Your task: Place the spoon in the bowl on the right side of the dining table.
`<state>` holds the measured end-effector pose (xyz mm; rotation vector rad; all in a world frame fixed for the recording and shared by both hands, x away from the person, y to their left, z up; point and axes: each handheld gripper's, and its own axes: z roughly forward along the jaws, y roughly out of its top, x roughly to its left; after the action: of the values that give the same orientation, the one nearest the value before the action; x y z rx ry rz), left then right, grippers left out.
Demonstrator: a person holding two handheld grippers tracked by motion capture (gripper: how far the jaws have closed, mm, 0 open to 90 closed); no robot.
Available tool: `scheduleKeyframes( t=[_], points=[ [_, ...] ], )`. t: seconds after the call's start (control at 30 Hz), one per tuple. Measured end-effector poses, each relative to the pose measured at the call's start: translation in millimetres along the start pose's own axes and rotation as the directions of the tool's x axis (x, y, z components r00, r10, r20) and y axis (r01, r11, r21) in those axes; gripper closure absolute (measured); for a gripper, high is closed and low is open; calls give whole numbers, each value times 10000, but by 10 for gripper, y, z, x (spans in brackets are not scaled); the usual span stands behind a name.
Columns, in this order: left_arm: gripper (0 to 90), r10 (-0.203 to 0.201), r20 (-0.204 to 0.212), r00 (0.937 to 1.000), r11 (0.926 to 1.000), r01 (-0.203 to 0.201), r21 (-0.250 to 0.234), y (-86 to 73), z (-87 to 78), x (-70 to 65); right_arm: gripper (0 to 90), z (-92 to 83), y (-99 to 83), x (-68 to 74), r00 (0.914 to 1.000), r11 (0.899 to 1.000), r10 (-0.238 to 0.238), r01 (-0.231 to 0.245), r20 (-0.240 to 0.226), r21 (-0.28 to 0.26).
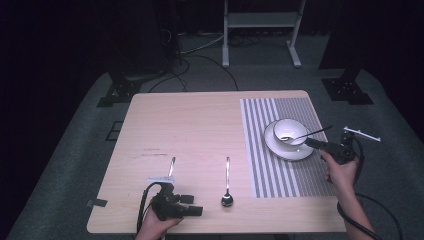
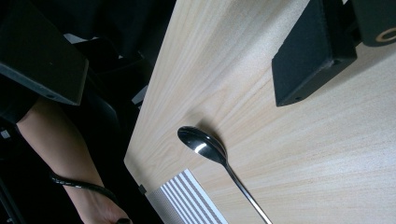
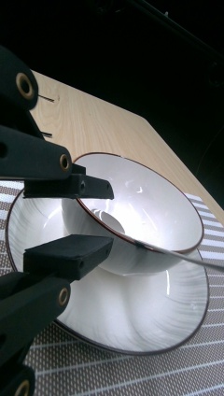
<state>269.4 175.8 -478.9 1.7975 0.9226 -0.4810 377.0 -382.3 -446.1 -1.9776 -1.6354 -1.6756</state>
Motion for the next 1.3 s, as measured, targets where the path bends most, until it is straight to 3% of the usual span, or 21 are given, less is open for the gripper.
scheduleKeyframes(
  t=[0.73,1.3],
  points=[
    [24,87,-12,10000,9999,-87,-53,-6,-34,-21,566,29,-318,241,9926,9959,-791,828,-917,370],
    [24,83,-17,10000,9999,-83,-128,-8,-43,-24,470,5,-551,347,9847,9936,-989,1057,-1432,408]
  ],
)
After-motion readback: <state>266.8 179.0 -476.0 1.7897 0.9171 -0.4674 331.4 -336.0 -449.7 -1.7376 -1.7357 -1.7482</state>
